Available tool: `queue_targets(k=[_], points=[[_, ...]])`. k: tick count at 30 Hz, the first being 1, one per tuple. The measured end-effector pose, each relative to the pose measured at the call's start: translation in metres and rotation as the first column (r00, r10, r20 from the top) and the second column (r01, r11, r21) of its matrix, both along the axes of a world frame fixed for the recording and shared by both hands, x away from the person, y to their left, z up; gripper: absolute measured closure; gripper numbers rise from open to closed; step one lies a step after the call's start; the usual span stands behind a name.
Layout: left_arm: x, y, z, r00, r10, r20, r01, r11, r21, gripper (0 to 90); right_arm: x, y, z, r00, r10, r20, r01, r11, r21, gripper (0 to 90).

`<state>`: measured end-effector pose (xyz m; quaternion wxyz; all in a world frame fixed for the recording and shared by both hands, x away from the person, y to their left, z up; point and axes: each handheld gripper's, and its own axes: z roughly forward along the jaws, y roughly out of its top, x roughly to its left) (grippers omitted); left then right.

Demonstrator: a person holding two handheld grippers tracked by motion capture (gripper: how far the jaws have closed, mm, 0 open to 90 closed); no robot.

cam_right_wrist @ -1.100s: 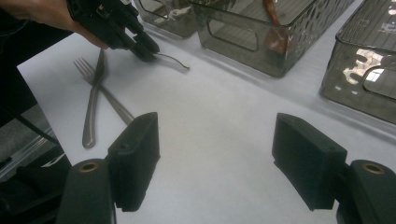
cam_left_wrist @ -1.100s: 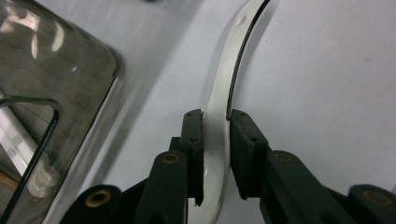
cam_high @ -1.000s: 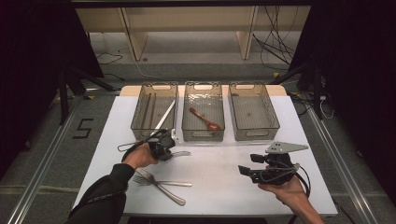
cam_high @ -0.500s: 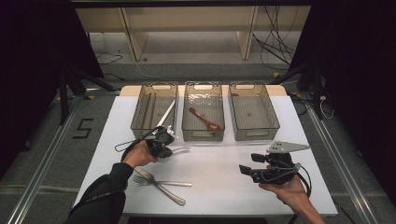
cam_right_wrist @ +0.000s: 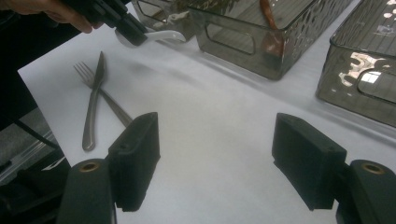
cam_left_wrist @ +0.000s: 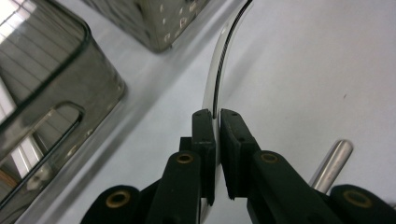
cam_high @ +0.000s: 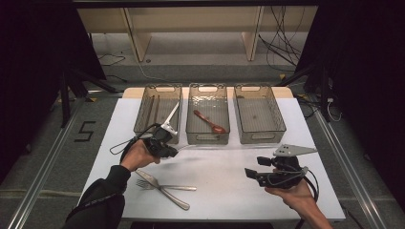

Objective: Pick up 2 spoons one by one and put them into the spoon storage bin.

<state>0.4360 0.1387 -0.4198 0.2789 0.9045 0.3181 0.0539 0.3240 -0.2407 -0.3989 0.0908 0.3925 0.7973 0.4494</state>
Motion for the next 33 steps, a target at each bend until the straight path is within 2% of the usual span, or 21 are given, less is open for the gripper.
queue_targets(k=[1, 4, 9, 11, 15, 20, 27, 32, 33], points=[[0.0, 0.0, 0.003, 1.0, -0.002, -0.008, 0.002, 0.9999, -0.012, 84.3, 0.0, 0.0, 0.0, 1.0, -0.001, 0.0, 0.001, 1.0, 0.0, 32.9], [-0.001, -0.002, 0.01, 0.9996, 0.028, 0.001, -0.028, 0.9972, -0.07, 84.2, 0.0, 0.0, 0.0, 1.0, -0.002, 0.003, 0.002, 1.0, -0.002, 32.9], [0.0, -0.006, 0.02, 0.9996, 0.026, 0.014, -0.024, 0.9921, -0.123, 84.3, 0.001, 0.001, -0.001, 1.0, -0.002, -0.006, 0.002, 1.0, 0.0, 32.9], [0.002, -0.009, 0.024, 0.999, 0.042, 0.017, -0.039, 0.9866, -0.159, 84.2, 0.001, 0.0, -0.001, 1.0, 0.0, -0.003, 0.0, 1.0, 0.002, 32.9], [0.006, -0.015, 0.03, 0.9972, 0.066, 0.033, -0.058, 0.9776, -0.202, 84.2, 0.0, 0.0, 0.0, 1.0, -0.002, -0.005, 0.002, 1.0, 0.002, 32.9], [0.015, -0.024, 0.036, 0.9954, 0.082, 0.05, -0.068, 0.9712, -0.228, 84.2, 0.0, 0.001, 0.0, 1.0, 0.001, 0.001, -0.001, 1.0, 0.004, 32.9], [0.028, -0.039, 0.042, 0.9911, 0.106, 0.08, -0.084, 0.9666, -0.242, 84.2, 0.0, -0.001, 0.001, 0.9999, 0.005, 0.01, -0.005, 0.9999, 0.016, 32.4], [0.04, -0.051, 0.046, 0.9891, 0.111, 0.096, -0.087, 0.9695, -0.229, 84.2, -0.001, 0.0, 0.002, 0.9996, 0.013, 0.024, -0.014, 0.9996, 0.025, 30.9], [0.042, -0.053, 0.047, 0.9879, 0.121, 0.097, -0.096, 0.9676, -0.234, 84.2, -0.001, 0.0, 0.002, 0.9995, 0.014, 0.029, -0.015, 0.9995, 0.027, 30.2]])
